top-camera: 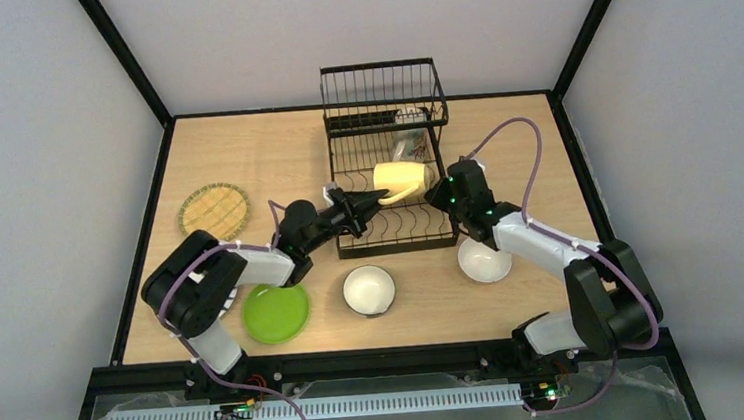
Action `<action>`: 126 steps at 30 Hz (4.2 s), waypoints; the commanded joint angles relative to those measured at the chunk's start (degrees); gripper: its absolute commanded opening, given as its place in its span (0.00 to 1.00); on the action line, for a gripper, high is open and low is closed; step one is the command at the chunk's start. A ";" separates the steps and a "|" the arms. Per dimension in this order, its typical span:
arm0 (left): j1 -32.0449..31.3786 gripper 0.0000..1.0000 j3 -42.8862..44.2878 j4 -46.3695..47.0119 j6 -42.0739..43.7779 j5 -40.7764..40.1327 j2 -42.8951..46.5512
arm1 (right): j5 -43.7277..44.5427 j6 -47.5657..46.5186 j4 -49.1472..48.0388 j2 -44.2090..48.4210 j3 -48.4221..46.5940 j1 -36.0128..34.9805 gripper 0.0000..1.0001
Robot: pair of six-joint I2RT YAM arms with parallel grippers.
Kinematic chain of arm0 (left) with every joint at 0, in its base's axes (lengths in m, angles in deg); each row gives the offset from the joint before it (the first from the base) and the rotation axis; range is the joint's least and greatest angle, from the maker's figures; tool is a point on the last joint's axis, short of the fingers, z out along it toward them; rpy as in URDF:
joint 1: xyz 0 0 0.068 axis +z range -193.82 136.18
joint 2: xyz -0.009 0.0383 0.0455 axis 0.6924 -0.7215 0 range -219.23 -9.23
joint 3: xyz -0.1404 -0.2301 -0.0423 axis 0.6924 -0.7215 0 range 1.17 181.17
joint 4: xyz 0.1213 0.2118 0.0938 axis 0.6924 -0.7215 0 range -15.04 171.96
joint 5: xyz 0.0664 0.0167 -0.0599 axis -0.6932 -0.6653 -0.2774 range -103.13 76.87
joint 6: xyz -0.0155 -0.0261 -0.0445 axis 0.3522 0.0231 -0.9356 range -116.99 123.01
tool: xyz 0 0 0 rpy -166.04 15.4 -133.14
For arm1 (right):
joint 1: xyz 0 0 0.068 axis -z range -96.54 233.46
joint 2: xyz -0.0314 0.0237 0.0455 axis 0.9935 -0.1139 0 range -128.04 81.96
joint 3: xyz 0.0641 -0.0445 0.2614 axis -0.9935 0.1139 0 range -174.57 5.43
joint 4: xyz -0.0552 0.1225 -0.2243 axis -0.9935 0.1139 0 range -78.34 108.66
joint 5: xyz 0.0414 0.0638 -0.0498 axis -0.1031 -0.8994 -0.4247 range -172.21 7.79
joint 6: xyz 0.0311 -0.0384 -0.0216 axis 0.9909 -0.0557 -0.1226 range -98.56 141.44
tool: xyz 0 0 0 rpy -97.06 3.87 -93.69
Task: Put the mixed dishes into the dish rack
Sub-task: Pass from the left arm to the right
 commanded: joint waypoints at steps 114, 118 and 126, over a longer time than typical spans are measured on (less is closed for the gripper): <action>-8.54 0.05 3.53 -18.46 13.13 -10.23 7.19 | -21.81 17.82 -9.09 12.11 7.28 2.36 0.00; -8.44 0.04 3.65 -21.80 14.68 -10.41 8.62 | -21.94 17.39 -9.13 12.85 7.49 2.35 0.00; -7.41 0.40 3.67 -26.82 17.57 -9.94 11.21 | -23.79 16.96 -12.02 13.19 8.01 2.31 0.00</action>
